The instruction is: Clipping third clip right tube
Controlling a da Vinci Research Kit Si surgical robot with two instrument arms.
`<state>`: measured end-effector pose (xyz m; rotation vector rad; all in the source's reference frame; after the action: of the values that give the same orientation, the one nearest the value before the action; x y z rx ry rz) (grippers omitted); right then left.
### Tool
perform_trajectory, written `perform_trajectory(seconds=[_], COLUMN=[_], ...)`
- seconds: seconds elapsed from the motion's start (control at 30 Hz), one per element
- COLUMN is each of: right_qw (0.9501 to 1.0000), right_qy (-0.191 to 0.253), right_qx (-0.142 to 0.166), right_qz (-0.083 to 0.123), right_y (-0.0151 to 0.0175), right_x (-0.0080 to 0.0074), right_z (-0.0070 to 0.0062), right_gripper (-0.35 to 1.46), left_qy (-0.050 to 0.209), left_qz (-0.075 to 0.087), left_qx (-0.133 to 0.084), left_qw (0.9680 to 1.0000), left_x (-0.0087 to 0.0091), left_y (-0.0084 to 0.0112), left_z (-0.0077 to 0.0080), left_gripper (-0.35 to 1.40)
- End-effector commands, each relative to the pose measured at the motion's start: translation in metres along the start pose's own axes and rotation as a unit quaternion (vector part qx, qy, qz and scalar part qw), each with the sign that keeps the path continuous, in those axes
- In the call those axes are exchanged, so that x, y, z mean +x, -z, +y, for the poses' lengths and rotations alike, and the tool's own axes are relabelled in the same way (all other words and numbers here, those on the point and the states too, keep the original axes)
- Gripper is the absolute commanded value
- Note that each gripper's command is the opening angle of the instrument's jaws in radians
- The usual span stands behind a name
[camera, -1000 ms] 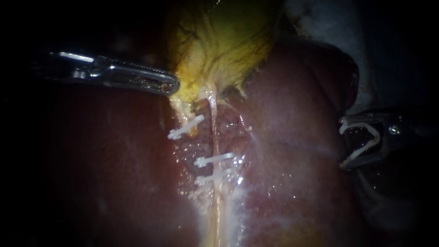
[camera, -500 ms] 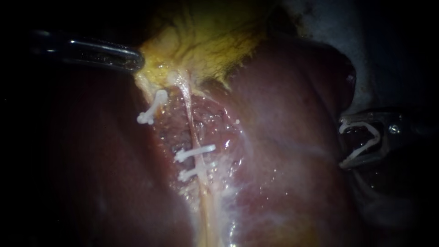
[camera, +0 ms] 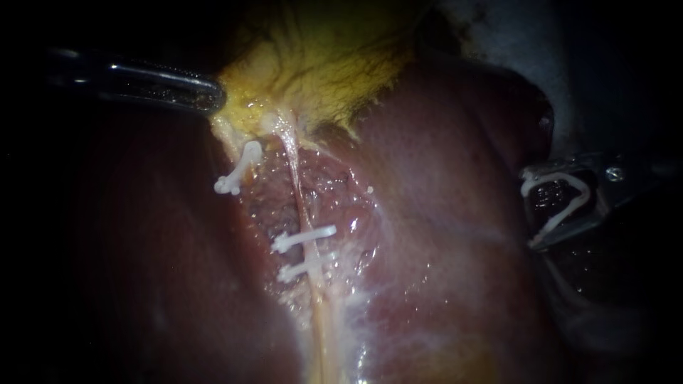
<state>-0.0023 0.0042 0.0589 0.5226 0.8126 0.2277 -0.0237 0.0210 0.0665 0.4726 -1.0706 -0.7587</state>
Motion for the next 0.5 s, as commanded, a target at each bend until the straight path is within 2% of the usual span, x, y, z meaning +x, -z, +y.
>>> perform_trajectory(seconds=[0.03, 0.07, 0.17, 0.23, 0.4, 0.5], right_qw=[0.9999, 0.9993, 0.9968, 0.9949, 0.9863, 0.9818], right_qy=[-0.007, -0.016, -0.037, -0.048, -0.078, -0.091], right_qx=[0.007, 0.014, 0.033, 0.045, 0.082, 0.094], right_qz=[0.014, 0.030, 0.062, 0.077, 0.120, 0.138], right_y=[-0.0004, -0.0007, -0.0018, -0.0025, -0.0044, -0.0055], right_x=[0.0002, 0.0004, 0.0013, 0.0019, 0.0035, 0.0044], right_z=[0.0000, 0.0001, 0.0003, 0.0004, 0.0005, 0.0006], right_gripper=[0.54, 0.54, 0.54, 0.54, 0.54, 0.54], left_qy=[0.000, 0.000, 0.000, 0.000, 0.000, 0.000], left_qz=[0.000, 0.000, 0.000, 0.000, 0.000, 0.000], left_qx=[0.000, 0.000, 0.000, 0.000, -0.001, -0.002], left_qw=[1.0000, 1.0000, 1.0000, 1.0000, 1.0000, 1.0000], left_x=[0.0000, 0.0000, 0.0000, 0.0000, 0.0002, 0.0002], left_y=[0.0000, 0.0000, 0.0000, 0.0000, -0.0003, -0.0003], left_z=[0.0000, 0.0000, 0.0000, 0.0000, -0.0001, -0.0002], left_gripper=[-0.35, -0.35, -0.35, -0.35, -0.35, -0.35])
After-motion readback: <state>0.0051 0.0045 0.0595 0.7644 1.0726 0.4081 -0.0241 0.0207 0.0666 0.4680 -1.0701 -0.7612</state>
